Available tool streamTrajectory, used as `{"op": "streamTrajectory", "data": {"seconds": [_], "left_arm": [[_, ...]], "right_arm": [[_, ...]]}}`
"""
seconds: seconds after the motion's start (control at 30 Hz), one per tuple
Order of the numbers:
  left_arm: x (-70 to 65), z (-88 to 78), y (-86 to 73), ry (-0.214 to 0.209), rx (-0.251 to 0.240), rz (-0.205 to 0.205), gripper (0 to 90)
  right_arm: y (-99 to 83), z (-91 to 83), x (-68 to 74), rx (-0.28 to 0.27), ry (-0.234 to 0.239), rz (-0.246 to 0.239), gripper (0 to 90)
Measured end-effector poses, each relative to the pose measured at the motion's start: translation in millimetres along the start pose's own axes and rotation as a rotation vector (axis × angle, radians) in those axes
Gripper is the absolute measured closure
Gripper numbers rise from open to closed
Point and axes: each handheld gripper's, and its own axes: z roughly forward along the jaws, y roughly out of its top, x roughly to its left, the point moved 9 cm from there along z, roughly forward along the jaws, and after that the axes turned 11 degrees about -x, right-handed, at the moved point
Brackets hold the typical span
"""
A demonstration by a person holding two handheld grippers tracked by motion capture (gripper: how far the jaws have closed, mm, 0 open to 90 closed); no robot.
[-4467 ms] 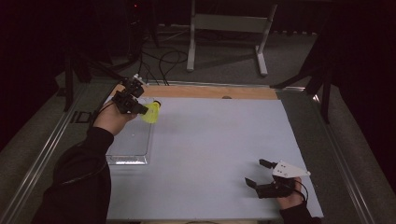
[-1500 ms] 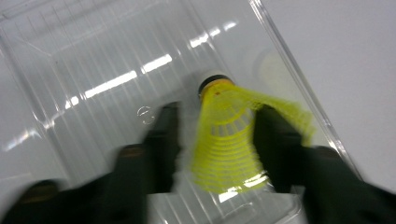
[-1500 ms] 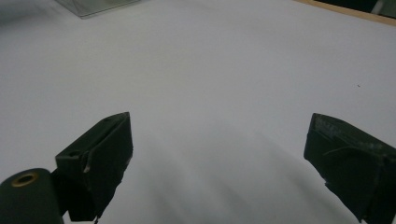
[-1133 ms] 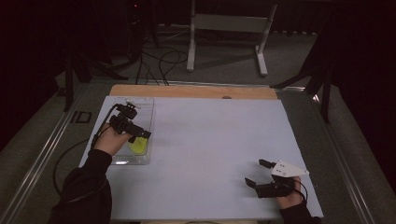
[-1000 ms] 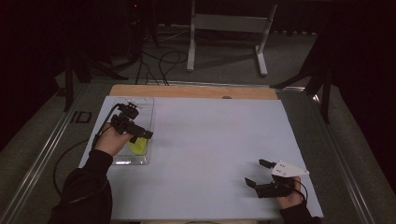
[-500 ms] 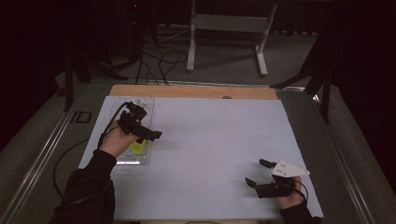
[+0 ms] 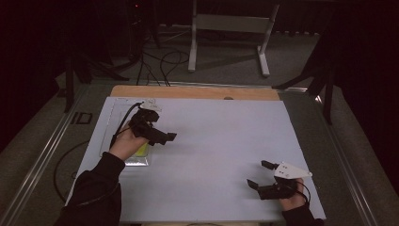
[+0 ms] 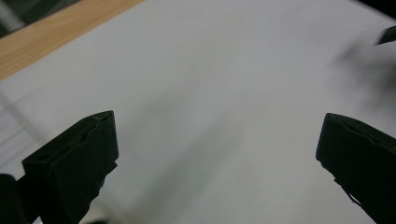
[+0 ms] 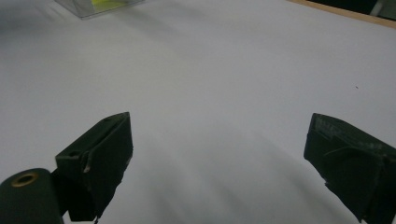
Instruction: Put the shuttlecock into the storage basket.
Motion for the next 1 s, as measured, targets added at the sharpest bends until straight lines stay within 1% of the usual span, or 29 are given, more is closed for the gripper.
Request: {"op": "streamTrajectory", "data": {"seconds": [0.1, 0.17, 0.23, 0.3, 0.43, 0.53, 0.67, 0.7, 0.73, 0.77, 0.87, 1.0], "left_arm": [[-10.2, 4.1, 4.3, -0.031, -0.024, 0.036, 0.0], [-16.2, 7.0, 7.2, -0.041, -0.043, 0.058, 0.0], [-25.2, 10.7, 9.7, -0.071, -0.063, 0.082, 0.0], [-30.8, 12.9, 10.6, -0.089, -0.069, 0.088, 0.0], [-45.6, 18.7, 13.0, -0.134, -0.09, 0.114, 0.0], [-55.8, 21.2, 15.3, -0.17, -0.118, 0.133, 0.0], [-67.0, 22.5, 16.9, -0.208, -0.146, 0.16, 0.0], [-67.0, 22.5, 16.9, -0.208, -0.146, 0.16, 0.0], [-72.9, 23.5, 16.4, -0.232, -0.157, 0.167, 0.0], [-76.0, 24.3, 15.6, -0.244, -0.16, 0.171, 0.0], [-83.7, 26.7, 11.8, -0.267, -0.159, 0.201, 0.0], [-92.6, 28.4, 7.1, -0.297, -0.167, 0.215, 0.0]], "right_arm": [[-0.1, 0.0, 0.1, 0.001, 0.0, 0.001, 8.3], [-0.1, 0.0, 0.2, 0.001, 0.001, 0.001, 8.3], [-0.2, 0.0, 0.2, 0.001, 0.0, 0.001, 8.3], [-0.2, -0.1, 0.1, 0.001, 0.001, 0.001, 8.3], [0.7, -0.2, 0.9, -0.001, 0.002, -0.001, 8.3], [0.7, -0.3, 0.7, -0.001, 0.001, -0.002, 8.3], [0.5, -0.3, 0.6, 0.001, 0.0, -0.005, 8.3], [0.5, -0.3, 0.6, 0.001, 0.0, -0.005, 8.3], [0.6, -0.4, 0.6, 0.001, 0.0, -0.005, 8.3], [1.0, -0.4, 0.7, -0.001, 0.0, -0.005, 8.3], [1.3, -0.5, 0.8, -0.002, 0.002, -0.008, 8.3], [1.1, -0.4, 0.8, -0.002, 0.003, -0.006, 8.3]]}}
